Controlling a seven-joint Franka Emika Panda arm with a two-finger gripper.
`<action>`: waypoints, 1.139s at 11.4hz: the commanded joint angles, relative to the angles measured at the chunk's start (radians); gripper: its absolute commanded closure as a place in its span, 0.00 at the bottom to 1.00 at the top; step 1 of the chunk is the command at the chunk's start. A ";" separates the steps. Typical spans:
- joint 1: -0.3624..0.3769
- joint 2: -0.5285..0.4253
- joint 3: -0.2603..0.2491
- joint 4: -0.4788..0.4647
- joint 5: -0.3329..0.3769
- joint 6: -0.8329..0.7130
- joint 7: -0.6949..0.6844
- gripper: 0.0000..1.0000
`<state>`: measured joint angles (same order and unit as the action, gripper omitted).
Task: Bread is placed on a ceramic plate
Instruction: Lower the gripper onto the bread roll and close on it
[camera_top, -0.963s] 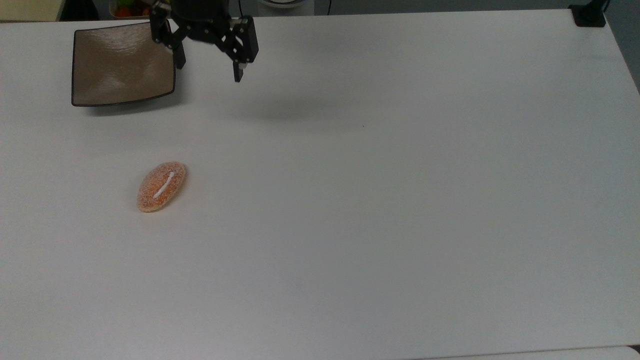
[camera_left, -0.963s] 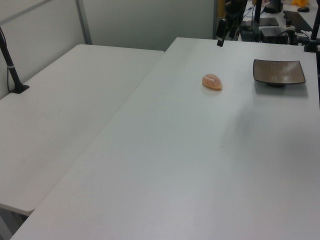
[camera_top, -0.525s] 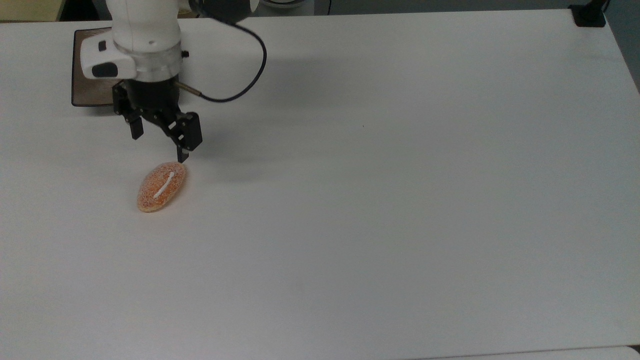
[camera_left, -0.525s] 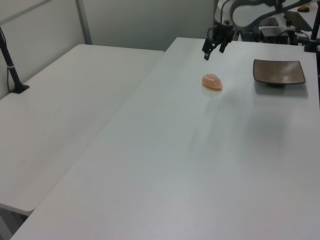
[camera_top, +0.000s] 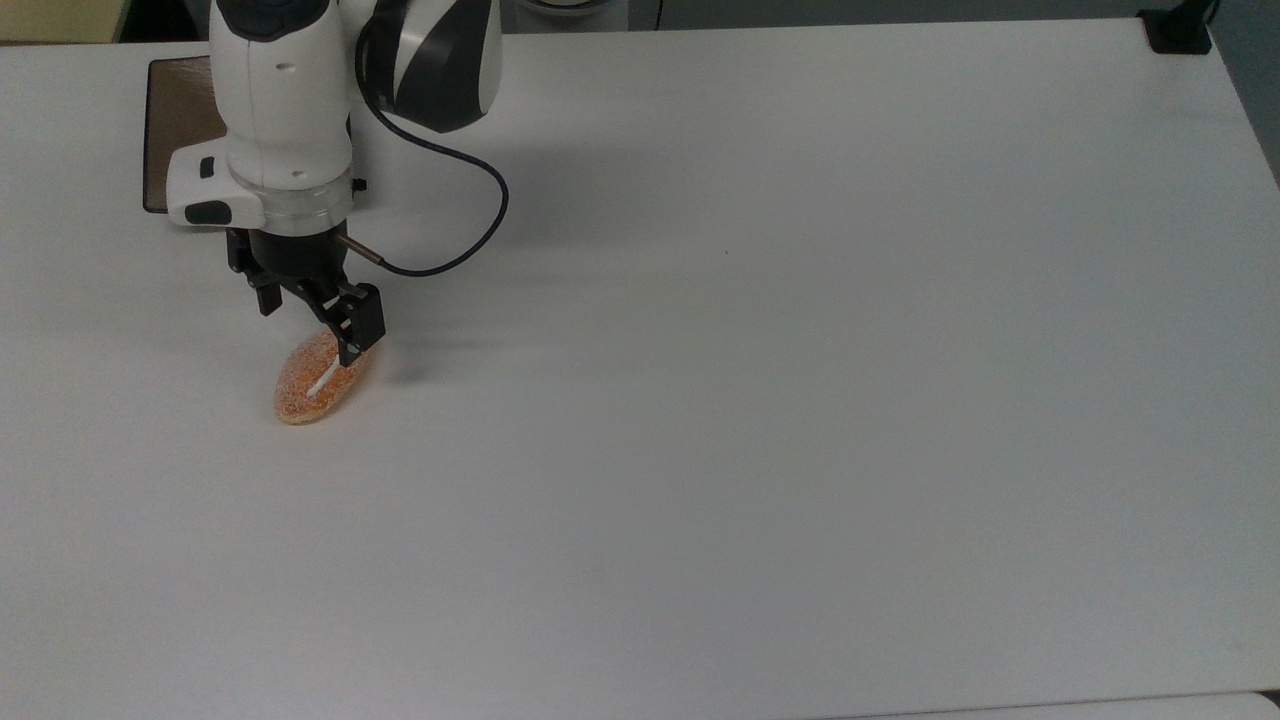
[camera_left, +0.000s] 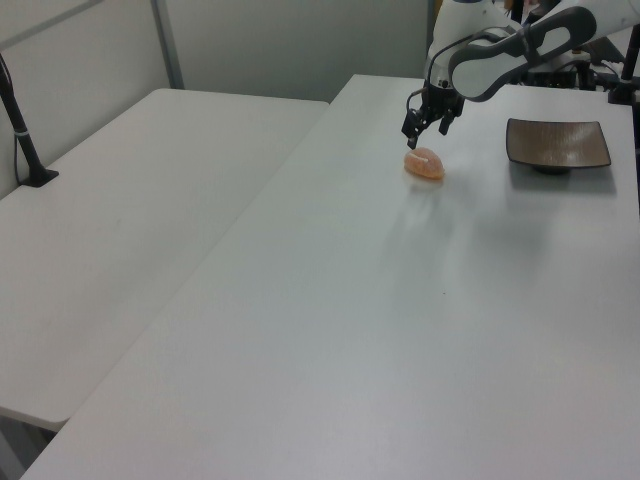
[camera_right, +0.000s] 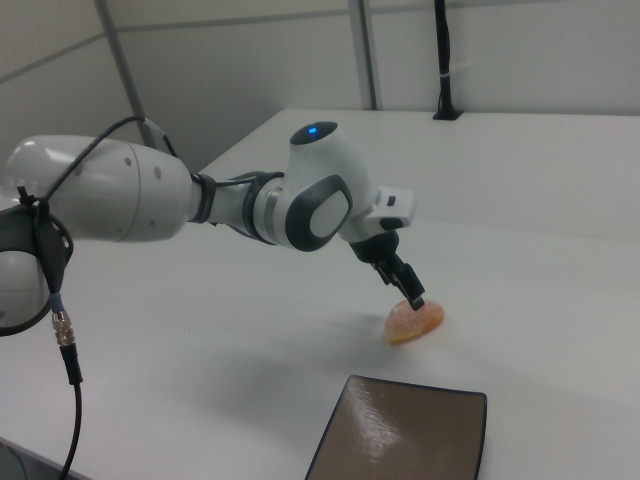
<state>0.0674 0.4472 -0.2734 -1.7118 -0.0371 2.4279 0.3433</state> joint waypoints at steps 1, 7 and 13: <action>-0.006 0.070 -0.007 0.003 -0.023 0.114 0.023 0.00; -0.005 0.097 -0.001 0.006 -0.041 0.117 0.028 0.51; -0.009 0.050 -0.001 0.011 -0.030 0.112 0.029 0.64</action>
<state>0.0575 0.5406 -0.2727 -1.6992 -0.0556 2.5302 0.3442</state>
